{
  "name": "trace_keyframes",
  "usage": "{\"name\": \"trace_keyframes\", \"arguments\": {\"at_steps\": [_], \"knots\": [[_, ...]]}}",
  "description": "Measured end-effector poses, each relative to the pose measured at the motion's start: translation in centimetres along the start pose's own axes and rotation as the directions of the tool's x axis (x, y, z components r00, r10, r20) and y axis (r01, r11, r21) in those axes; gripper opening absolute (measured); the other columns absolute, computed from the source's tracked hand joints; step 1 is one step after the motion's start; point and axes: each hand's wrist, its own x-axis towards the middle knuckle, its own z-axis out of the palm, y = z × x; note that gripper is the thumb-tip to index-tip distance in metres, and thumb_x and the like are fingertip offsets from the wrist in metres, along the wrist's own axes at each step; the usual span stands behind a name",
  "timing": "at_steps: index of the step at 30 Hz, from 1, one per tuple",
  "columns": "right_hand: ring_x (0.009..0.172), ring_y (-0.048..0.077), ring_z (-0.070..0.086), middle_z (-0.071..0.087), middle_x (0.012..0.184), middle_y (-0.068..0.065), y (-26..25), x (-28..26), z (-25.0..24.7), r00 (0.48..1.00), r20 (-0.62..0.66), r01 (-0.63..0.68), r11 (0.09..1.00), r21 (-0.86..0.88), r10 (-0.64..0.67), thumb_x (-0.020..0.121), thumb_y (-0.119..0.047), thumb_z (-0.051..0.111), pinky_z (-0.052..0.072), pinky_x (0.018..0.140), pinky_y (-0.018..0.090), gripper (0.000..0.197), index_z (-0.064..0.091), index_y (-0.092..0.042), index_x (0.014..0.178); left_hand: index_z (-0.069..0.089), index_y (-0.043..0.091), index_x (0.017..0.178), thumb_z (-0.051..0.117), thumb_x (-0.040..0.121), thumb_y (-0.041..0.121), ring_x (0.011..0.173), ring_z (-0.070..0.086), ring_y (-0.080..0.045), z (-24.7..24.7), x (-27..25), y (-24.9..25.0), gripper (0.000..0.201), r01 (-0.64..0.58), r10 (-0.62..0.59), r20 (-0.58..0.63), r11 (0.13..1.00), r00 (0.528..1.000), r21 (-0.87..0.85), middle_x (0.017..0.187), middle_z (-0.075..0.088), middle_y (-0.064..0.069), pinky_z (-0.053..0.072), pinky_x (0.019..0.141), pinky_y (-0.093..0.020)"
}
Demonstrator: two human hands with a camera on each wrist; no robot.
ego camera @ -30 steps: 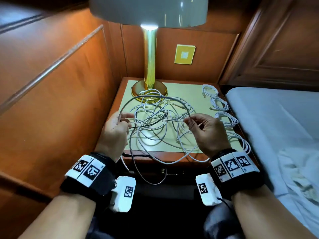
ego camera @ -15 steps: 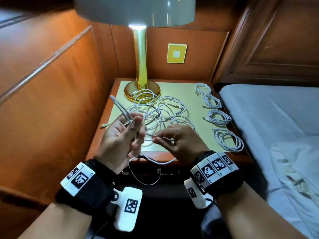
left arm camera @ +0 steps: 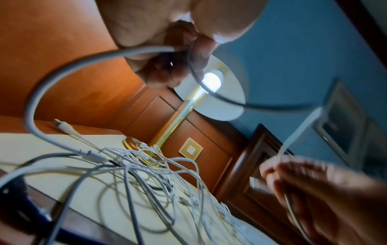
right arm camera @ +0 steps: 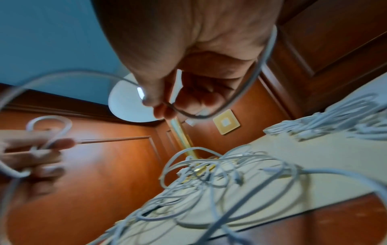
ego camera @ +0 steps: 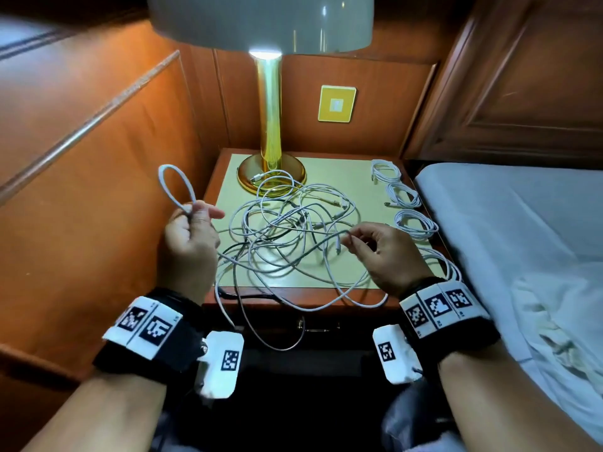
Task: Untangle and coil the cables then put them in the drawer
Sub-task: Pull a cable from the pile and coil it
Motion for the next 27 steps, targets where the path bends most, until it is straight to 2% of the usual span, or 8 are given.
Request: {"name": "trace_keyframes", "arguments": {"at_steps": [5, 9, 11, 13, 16, 18, 23, 27], "knots": [[0.075, 0.013, 0.063, 0.070, 0.085, -0.004, -2.5, -0.8, 1.6, 0.942, -0.145, 0.318, 0.941, 0.112, -0.301, 0.093, -0.033, 0.063, 0.052, 0.066, 0.030, 0.020, 0.075, -0.017, 0.096, 0.063, 0.017, 0.100, 0.054, 0.091, 0.063, 0.048, 0.057, -0.025, 1.5, -2.5, 0.8, 0.048, -0.014, 0.010, 0.376, 1.000, 0.927, 0.008, 0.052, 0.055, 0.006, 0.051, 0.054, -0.038], [0.079, 0.019, 0.060, 0.068, 0.086, 0.001, -3.2, -0.6, 2.3, 0.907, -0.128, 0.405, 0.914, 0.013, -0.401, 0.095, -0.034, 0.062, 0.049, 0.066, 0.036, 0.023, 0.077, -0.018, 0.101, 0.066, 0.004, 0.101, 0.065, 0.066, 0.083, 0.040, 0.036, -0.019, 1.8, -3.8, 2.2, 0.086, 0.178, -0.101, 0.644, 0.983, 0.758, -0.055, 0.048, 0.037, -0.009, 0.031, 0.043, -0.023], [0.085, 0.020, 0.060, 0.068, 0.087, -0.001, -3.4, -0.5, 2.5, 0.902, -0.125, 0.412, 0.910, -0.037, -0.413, 0.096, -0.040, 0.058, 0.050, 0.071, 0.038, 0.029, 0.078, -0.020, 0.104, 0.071, 0.009, 0.088, 0.069, 0.059, 0.085, 0.038, 0.031, -0.015, 1.6, -4.1, 2.5, 0.082, 0.227, -0.147, 0.738, 0.974, 0.659, -0.008, 0.045, 0.036, -0.002, 0.027, 0.042, -0.020], [0.086, 0.020, 0.060, 0.068, 0.088, -0.003, -3.6, -0.5, 2.5, 0.896, -0.124, 0.421, 0.905, -0.068, -0.426, 0.095, -0.042, 0.057, 0.051, 0.073, 0.038, 0.031, 0.078, -0.021, 0.102, 0.071, 0.009, 0.075, 0.077, 0.065, 0.069, 0.035, 0.030, -0.014, 1.4, -4.1, 2.5, 0.060, 0.214, -0.133, 0.769, 0.977, 0.625, -0.005, 0.043, 0.037, 0.000, 0.026, 0.040, -0.018], [0.078, 0.017, 0.056, 0.065, 0.080, -0.004, -3.6, -0.6, 2.6, 0.904, -0.095, 0.407, 0.908, -0.104, -0.416, 0.095, -0.046, 0.057, 0.049, 0.072, 0.039, 0.033, 0.072, -0.018, 0.085, 0.064, 0.011, 0.058, 0.072, 0.073, 0.034, 0.031, 0.031, -0.012, 1.2, -3.8, 3.0, 0.029, 0.268, -0.091, 0.716, 0.954, 0.692, -0.137, 0.040, 0.040, -0.002, 0.026, 0.039, -0.015], [0.070, 0.017, 0.052, 0.058, 0.071, -0.006, -3.6, -0.6, 2.6, 0.911, -0.076, 0.393, 0.910, -0.132, -0.405, 0.095, -0.048, 0.056, 0.046, 0.069, 0.039, 0.037, 0.061, -0.018, 0.074, 0.058, 0.016, 0.052, 0.067, 0.070, 0.020, 0.032, 0.028, -0.009, 0.7, -3.1, 3.8, 0.021, 0.414, -0.125, 0.644, 0.852, 0.755, -0.320, 0.042, 0.037, 0.003, 0.022, 0.040, -0.015], [0.054, 0.022, 0.049, 0.049, 0.056, 0.000, -4.4, -1.4, 2.1, 0.915, -0.079, 0.391, 0.918, -0.071, -0.396, 0.093, -0.048, 0.058, 0.044, 0.054, 0.039, 0.046, 0.051, -0.013, 0.063, 0.043, 0.022, 0.056, 0.046, 0.085, 0.021, 0.035, 0.021, -0.006, -2.4, -1.8, 6.2, 0.030, 0.406, -0.141, 0.468, 0.743, 0.872, -0.533, 0.044, 0.026, 0.009, 0.022, 0.042, -0.019], [0.052, 0.032, 0.053, 0.046, 0.048, -0.003, -5.3, -3.3, 0.4, 0.988, -0.112, 0.135, 0.943, 0.305, -0.105, 0.083, -0.058, 0.063, 0.043, 0.053, 0.036, 0.051, 0.046, -0.016, 0.058, 0.038, 0.022, 0.059, 0.030, 0.100, 0.023, 0.037, 0.018, -0.007, -5.2, -3.2, 7.3, 0.041, 0.368, -0.191, 0.340, 0.714, 0.921, -0.595, 0.045, 0.023, 0.009, 0.025, 0.042, -0.021]]}}
